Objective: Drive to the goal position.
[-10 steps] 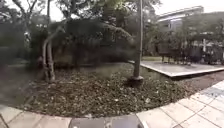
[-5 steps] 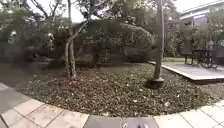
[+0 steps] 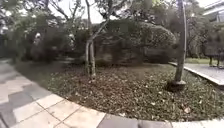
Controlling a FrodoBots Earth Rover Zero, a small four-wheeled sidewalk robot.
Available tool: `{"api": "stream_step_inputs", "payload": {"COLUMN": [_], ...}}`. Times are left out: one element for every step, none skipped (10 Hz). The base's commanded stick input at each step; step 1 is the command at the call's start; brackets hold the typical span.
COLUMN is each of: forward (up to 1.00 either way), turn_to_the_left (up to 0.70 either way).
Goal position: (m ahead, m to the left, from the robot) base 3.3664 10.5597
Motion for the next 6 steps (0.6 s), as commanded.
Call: {"api": "stream_step_inputs", "payload": {"forward": [0.0,0.0,0.0,0.0,0.0,0.0], "turn_to_the_left": [0.83,0.83,0.83,0.82,0.82,0.82]}}
